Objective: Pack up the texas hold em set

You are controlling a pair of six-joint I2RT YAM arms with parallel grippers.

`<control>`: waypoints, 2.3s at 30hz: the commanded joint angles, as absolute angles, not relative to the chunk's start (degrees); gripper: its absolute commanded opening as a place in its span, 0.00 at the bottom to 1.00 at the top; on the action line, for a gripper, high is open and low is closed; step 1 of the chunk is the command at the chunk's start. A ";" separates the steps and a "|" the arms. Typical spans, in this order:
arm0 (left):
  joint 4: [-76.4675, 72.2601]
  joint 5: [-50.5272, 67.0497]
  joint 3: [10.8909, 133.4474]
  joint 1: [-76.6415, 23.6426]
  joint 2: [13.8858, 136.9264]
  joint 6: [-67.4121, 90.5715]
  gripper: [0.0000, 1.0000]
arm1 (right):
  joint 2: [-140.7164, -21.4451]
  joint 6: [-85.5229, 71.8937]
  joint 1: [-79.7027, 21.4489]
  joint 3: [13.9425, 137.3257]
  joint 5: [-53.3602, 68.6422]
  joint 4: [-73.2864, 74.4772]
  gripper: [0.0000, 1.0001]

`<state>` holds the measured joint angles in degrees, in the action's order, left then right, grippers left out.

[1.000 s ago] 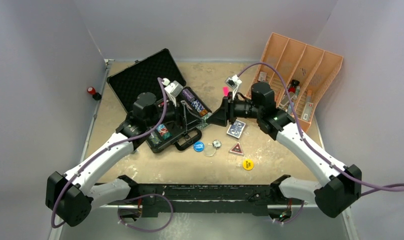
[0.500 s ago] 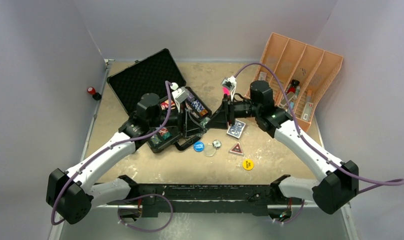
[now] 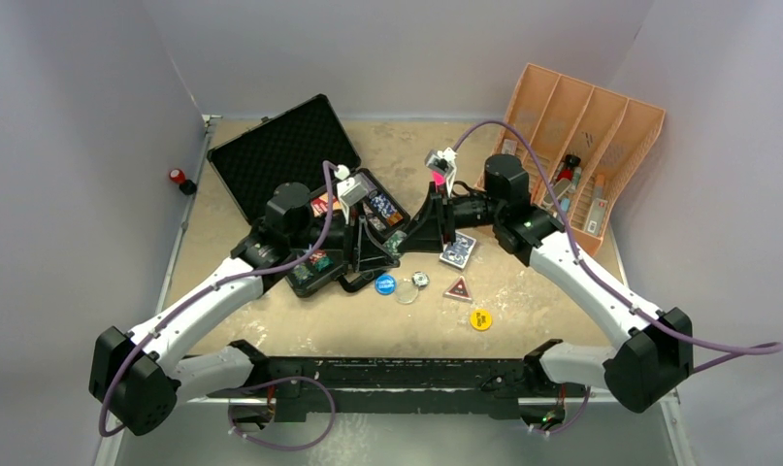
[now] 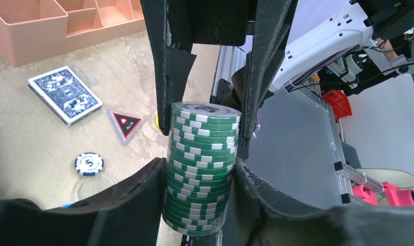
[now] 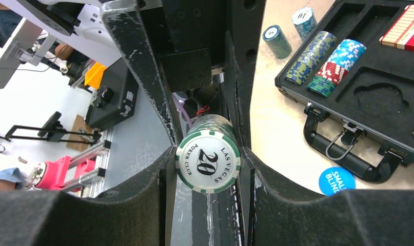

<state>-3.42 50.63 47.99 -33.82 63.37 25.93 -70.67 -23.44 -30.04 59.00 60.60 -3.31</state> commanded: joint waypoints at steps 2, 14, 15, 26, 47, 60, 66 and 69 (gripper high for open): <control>-6.17 51.31 48.44 -34.10 63.14 25.33 0.32 | -70.08 -23.82 -30.17 61.21 64.12 -9.39 0.25; -2.12 35.33 49.99 -34.01 64.21 25.02 0.00 | -62.45 -24.41 -30.17 58.04 29.97 -6.48 0.81; -2.35 32.01 49.95 -34.01 64.22 25.99 0.00 | -61.76 -25.07 -30.15 57.81 25.38 -5.69 0.81; 3.52 -24.80 56.44 -34.01 71.74 48.16 0.00 | -56.65 -29.75 -30.17 46.21 6.23 -9.58 0.77; 18.63 -56.44 83.24 -33.40 107.46 66.55 0.00 | -56.75 -30.15 -30.23 41.20 5.14 -12.60 0.77; 17.93 -56.19 85.22 -33.34 113.46 64.25 0.00 | -56.44 -29.78 -30.23 40.39 6.15 -12.92 0.77; 18.22 -54.03 85.05 -33.14 114.65 64.30 0.00 | -56.71 -29.53 -30.23 40.09 6.20 -13.15 0.77; 18.76 -51.76 84.54 -33.13 114.34 65.42 0.00 | -57.18 -29.45 -30.18 40.03 6.15 -13.27 0.77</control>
